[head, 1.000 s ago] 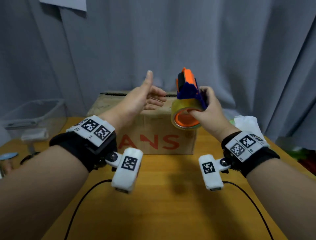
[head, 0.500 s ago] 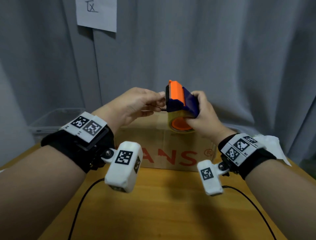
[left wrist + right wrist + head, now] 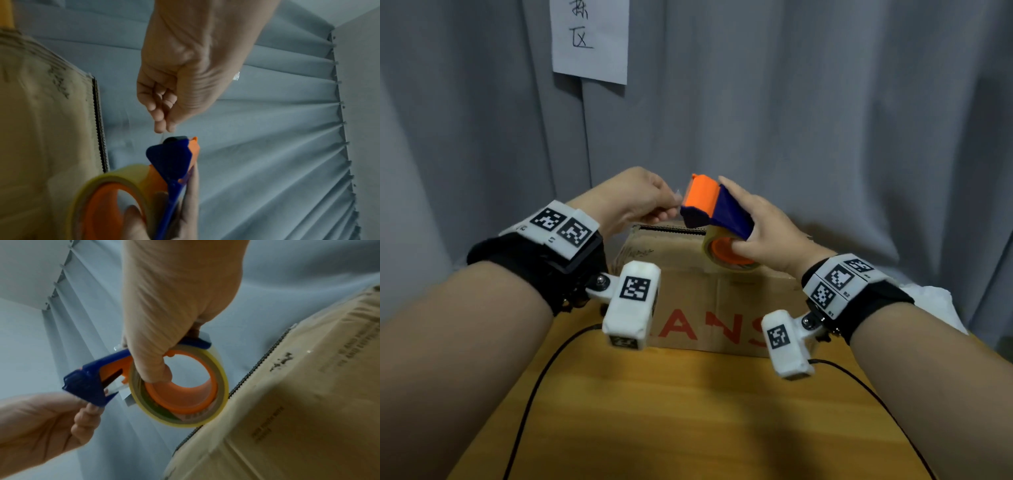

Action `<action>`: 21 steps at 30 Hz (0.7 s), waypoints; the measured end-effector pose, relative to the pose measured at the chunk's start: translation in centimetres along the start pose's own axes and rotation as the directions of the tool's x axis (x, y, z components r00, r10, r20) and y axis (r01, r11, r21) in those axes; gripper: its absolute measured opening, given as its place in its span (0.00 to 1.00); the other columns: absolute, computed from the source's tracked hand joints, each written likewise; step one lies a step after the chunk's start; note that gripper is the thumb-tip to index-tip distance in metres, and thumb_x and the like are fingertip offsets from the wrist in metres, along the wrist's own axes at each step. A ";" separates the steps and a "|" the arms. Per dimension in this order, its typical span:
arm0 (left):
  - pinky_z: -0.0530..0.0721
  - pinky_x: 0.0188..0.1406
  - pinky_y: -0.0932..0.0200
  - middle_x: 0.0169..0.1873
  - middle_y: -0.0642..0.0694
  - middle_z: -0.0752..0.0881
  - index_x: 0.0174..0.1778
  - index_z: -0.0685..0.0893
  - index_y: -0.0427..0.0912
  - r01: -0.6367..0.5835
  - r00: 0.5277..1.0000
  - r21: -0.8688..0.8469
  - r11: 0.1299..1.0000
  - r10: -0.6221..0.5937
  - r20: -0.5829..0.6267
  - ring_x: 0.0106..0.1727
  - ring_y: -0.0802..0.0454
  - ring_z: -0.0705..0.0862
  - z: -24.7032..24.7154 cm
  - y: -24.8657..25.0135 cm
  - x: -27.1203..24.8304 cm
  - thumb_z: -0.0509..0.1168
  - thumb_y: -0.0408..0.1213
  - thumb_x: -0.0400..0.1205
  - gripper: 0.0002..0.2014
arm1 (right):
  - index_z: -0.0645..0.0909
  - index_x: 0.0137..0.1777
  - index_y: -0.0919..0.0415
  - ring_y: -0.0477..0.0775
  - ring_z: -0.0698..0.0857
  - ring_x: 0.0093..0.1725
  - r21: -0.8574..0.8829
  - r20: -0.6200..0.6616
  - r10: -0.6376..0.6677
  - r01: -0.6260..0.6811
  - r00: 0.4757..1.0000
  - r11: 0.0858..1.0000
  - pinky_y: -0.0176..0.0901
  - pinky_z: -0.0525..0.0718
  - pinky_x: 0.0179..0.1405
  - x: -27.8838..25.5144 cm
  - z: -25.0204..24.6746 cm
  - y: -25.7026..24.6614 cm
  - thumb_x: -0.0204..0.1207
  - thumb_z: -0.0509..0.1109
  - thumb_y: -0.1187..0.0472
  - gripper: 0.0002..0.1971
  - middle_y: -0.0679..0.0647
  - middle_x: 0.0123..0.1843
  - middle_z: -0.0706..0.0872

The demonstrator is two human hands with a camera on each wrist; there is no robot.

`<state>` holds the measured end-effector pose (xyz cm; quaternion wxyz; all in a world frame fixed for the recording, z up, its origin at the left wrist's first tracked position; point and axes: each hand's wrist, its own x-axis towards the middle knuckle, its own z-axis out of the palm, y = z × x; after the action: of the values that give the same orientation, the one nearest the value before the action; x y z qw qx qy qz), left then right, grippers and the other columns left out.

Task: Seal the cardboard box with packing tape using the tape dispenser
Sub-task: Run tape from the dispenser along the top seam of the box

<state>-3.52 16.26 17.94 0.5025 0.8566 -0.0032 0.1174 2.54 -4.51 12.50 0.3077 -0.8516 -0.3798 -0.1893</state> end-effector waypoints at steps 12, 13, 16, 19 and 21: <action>0.77 0.20 0.72 0.27 0.48 0.83 0.37 0.81 0.40 0.041 0.990 -0.151 0.988 -0.061 -0.125 0.19 0.64 0.76 -3.3 -4.6 1.3 0.66 0.32 0.81 0.07 | 0.54 0.80 0.38 0.53 0.77 0.53 -0.138 0.124 -0.066 0.083 0.990 0.987 0.47 0.78 0.54 4.0 0.7 -0.4 0.68 0.71 0.59 0.43 0.54 0.54 0.77; 0.77 0.20 0.72 0.27 0.48 0.82 0.37 0.81 0.40 0.045 0.986 -0.155 0.987 -0.068 -0.149 0.20 0.63 0.76 -3.7 -5.1 1.6 0.65 0.32 0.81 0.07 | 0.54 0.80 0.38 0.52 0.76 0.52 -0.176 0.129 -0.057 0.080 0.990 0.981 0.45 0.77 0.53 4.2 0.7 0.1 0.69 0.72 0.58 0.43 0.53 0.53 0.77; 0.77 0.21 0.74 0.28 0.47 0.82 0.37 0.81 0.39 0.054 0.978 -0.139 0.989 -0.080 -0.192 0.22 0.62 0.75 -4.7 -6.5 2.4 0.64 0.33 0.82 0.08 | 0.53 0.81 0.38 0.52 0.75 0.52 -0.261 0.154 -0.007 0.048 0.988 0.964 0.42 0.72 0.49 4.7 0.9 1.3 0.71 0.72 0.56 0.42 0.51 0.52 0.76; 0.76 0.23 0.70 0.29 0.48 0.81 0.37 0.81 0.41 0.038 0.966 -0.136 0.990 -0.071 -0.248 0.25 0.58 0.74 -4.9 -7.5 3.7 0.64 0.36 0.83 0.09 | 0.54 0.81 0.39 0.52 0.75 0.51 -0.320 0.136 -0.003 0.047 0.991 0.946 0.42 0.70 0.48 5.9 1.9 1.4 0.71 0.70 0.56 0.41 0.51 0.50 0.75; 0.75 0.26 0.67 0.29 0.48 0.81 0.37 0.80 0.42 0.002 0.947 -0.158 0.987 -0.053 -0.318 0.26 0.57 0.74 -5.0 -8.0 4.8 0.64 0.40 0.83 0.10 | 0.55 0.81 0.41 0.54 0.74 0.52 -0.368 0.090 -0.011 0.043 0.996 0.929 0.43 0.70 0.50 7.2 2.5 1.1 0.71 0.69 0.57 0.40 0.52 0.51 0.74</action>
<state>1.12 25.03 14.34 0.5632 0.7842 0.0815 0.2473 8.26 0.43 14.23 0.1227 -0.8964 -0.3620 -0.2245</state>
